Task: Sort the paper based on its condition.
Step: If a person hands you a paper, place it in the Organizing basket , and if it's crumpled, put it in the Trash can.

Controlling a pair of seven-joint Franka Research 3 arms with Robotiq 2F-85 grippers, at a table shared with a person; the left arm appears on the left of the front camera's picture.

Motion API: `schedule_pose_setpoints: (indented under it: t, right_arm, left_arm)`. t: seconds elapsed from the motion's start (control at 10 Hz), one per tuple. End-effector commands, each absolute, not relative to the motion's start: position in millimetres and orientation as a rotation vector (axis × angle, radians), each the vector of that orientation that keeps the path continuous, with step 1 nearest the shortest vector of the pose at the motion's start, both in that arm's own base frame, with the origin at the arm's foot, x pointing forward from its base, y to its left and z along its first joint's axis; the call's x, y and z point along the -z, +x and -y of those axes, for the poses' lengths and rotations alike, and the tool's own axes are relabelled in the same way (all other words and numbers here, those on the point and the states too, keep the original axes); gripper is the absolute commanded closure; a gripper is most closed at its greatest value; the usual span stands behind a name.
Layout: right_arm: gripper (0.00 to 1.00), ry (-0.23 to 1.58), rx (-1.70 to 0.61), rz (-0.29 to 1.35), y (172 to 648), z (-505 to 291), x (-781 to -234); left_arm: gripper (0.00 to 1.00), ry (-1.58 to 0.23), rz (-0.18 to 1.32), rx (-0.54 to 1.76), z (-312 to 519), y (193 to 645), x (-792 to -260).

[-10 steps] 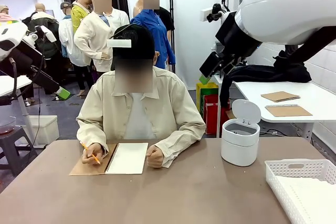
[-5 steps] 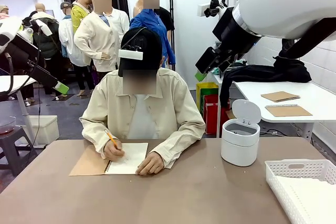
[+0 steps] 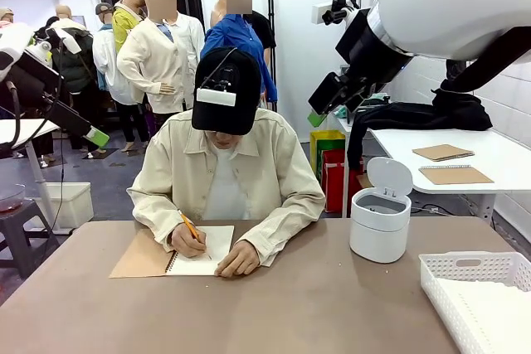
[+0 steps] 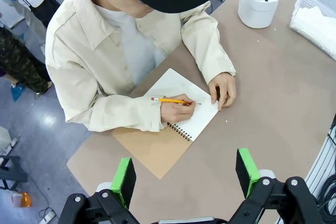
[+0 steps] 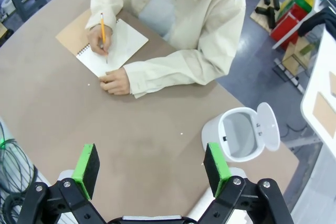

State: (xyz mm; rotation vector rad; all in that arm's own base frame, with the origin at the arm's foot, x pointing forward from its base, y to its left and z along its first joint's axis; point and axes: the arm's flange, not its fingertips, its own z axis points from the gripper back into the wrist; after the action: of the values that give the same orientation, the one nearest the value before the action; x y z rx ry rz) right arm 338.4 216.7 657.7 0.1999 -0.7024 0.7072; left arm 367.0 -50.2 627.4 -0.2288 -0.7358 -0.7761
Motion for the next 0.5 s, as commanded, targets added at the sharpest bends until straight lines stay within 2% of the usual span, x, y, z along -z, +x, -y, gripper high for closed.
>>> schedule_pose_setpoints:
  t: [0.0,0.4]
  right_arm:
    - [0.0,0.199,-0.7,0.72,333.6,-217.9,-655.3]
    - [0.0,0.198,-0.711,0.73,323.9,-218.3,-650.4]
  left_arm:
    - [0.0,-0.259,0.767,0.793,49.1,365.4,-626.2]
    - [0.0,-0.292,0.78,0.79,50.7,358.6,-630.6]
